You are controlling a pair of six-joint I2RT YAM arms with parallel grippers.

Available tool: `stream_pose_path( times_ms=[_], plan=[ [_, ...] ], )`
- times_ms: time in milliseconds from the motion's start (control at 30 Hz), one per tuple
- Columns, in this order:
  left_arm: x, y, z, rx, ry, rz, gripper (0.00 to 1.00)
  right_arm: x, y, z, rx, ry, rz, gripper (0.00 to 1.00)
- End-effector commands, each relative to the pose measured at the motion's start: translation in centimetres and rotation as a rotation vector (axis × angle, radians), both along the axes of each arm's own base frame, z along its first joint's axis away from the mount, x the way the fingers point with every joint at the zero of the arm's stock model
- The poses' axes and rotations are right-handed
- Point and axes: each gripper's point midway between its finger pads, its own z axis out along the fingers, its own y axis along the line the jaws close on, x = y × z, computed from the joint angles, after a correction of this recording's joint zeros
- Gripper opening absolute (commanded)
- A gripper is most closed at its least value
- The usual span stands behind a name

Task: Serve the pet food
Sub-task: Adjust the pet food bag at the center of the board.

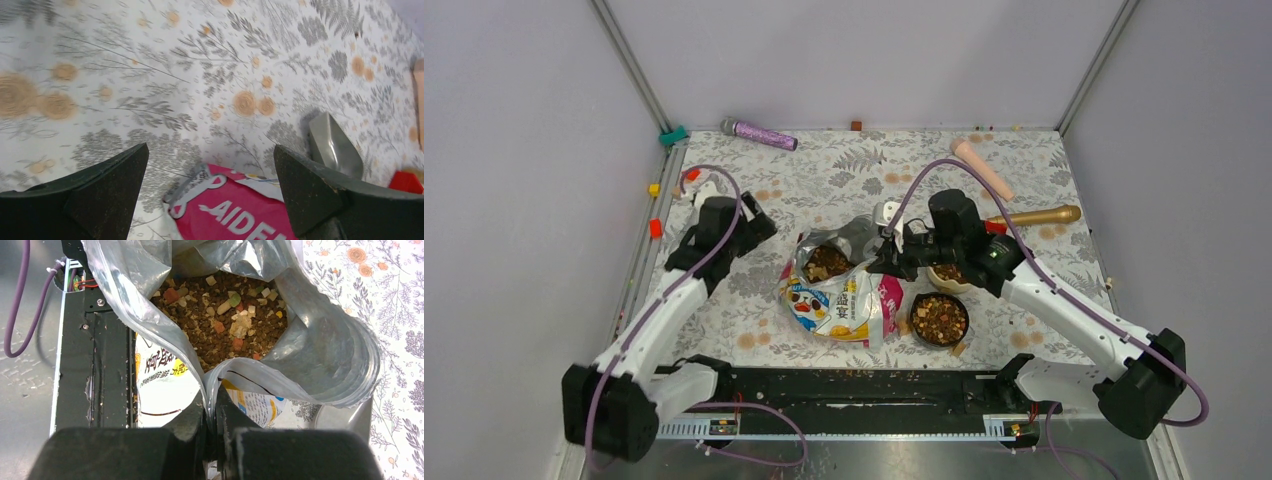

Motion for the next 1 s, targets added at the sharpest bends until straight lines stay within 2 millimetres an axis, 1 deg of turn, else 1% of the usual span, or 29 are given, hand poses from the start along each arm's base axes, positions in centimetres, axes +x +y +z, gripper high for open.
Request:
stream_pose_path(
  times_ms=[0, 33, 67, 100, 167, 233, 300, 367, 467, 567, 633, 800, 867, 933, 967],
  plan=[
    [3.1, -6.7, 2.4, -0.191, -0.014, -0.317, 0.99, 0.4, 1.6, 4.4, 0.167, -0.168, 0.07, 0.0],
    [2.8, -8.5, 1.9, -0.245, 0.013, -0.405, 0.99, 0.6, 1.6, 4.3, 0.175, -0.181, 0.069, 0.0],
    [2.4, -9.9, 1.5, -0.284, 0.028, -0.472, 0.99, 0.8, 1.8, 4.5, 0.188, -0.2, 0.07, 0.0],
    [1.9, -10.9, 0.8, -0.31, 0.04, -0.517, 0.99, 1.1, 2.1, 4.9, 0.205, -0.223, 0.069, 0.0],
    [1.0, -12.1, -0.3, -0.323, 0.055, -0.57, 0.99, 1.6, 2.5, 5.1, 0.205, -0.224, 0.069, 0.0],
    [-0.4, -13.4, -1.0, -0.331, 0.079, -0.638, 0.98, 2.1, 3.1, 5.1, 0.195, -0.217, 0.081, 0.0],
    [-1.8, -14.2, -1.7, -0.348, 0.108, -0.677, 0.99, 3.0, 3.7, 5.4, 0.195, -0.22, 0.076, 0.0],
    [-2.9, -13.9, -2.1, -0.356, 0.127, -0.665, 0.99, 4.1, 4.3, 5.9, 0.205, -0.233, 0.048, 0.0],
    [-4.6, -12.6, -2.4, -0.353, 0.129, -0.605, 0.98, 5.8, 4.7, 6.6, 0.205, -0.272, 0.005, 0.0],
    [-6.7, -10.6, -2.1, -0.317, 0.103, -0.541, 0.99, 6.9, 4.9, 7.0, 0.188, -0.306, -0.017, 0.0],
    [-8.1, -9.9, -1.8, -0.326, 0.08, -0.521, 0.99, 7.5, 5.1, 7.6, 0.192, -0.329, -0.025, 0.0],
    [-11.2, -10.9, -1.6, -0.46, 0.067, -0.56, 0.98, 9.7, 5.9, 10.1, 0.26, -0.346, -0.063, 0.0],
    [-12.0, -11.3, -1.5, -0.476, 0.066, -0.586, 0.98, 10.6, 6.3, 10.6, 0.281, -0.34, -0.086, 0.0],
    [-12.4, -11.6, -1.2, -0.476, 0.054, -0.594, 0.99, 11.6, 6.6, 11.0, 0.303, -0.339, -0.118, 0.04],
    [-12.5, -11.8, -1.2, -0.472, 0.052, -0.597, 0.98, 12.2, 6.7, 11.1, 0.308, -0.339, -0.14, 0.1]
  ],
)
